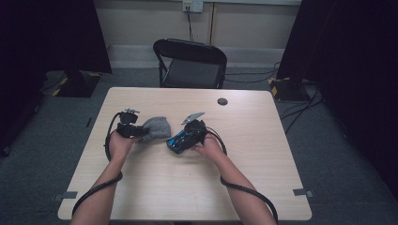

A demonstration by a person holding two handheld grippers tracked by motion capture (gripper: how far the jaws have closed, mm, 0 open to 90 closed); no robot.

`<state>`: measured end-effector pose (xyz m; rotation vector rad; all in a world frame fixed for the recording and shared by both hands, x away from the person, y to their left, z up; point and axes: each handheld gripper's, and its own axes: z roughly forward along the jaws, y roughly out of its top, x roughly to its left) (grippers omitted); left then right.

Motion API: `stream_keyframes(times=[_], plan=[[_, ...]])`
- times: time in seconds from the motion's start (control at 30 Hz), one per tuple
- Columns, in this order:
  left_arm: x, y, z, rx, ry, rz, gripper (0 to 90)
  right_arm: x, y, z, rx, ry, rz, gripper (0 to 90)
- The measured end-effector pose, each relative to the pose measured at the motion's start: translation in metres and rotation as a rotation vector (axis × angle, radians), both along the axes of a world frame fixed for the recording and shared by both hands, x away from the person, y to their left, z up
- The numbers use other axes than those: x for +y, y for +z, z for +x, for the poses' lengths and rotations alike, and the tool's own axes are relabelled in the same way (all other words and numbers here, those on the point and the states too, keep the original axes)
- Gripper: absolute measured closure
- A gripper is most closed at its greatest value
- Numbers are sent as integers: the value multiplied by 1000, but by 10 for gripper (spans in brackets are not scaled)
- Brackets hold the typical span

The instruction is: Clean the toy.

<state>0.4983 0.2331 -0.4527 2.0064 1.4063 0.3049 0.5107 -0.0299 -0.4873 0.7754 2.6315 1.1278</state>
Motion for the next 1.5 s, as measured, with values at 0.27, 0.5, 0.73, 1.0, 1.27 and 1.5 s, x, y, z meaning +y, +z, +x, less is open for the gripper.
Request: stream_keyframes(times=[0.27, 0.5, 0.73, 1.0, 1.27, 1.5], plan=[[-33, -6, 23, -11, 5, -29, 713, 0, 0, 1, 1, 3, 1, 0], [-55, -13, 32, 1, -48, 5, 658, 0, 0, 1, 1, 6, -2, 0], [-49, -6, 30, -42, -116, 80, 464, 0, 0, 1, 2, 6, 2, 0], [-39, -10, 32, -3, -145, 97, 469, 0, 0, 1, 2, 5, -2, 0], [-46, -22, 33, 79, -142, 89, 733, 0, 0, 0, 2, 2, 3, 0], [-58, -6, 41, 17, -29, -5, 786, 0, 0, 0, 1, -3, 5, 0]])
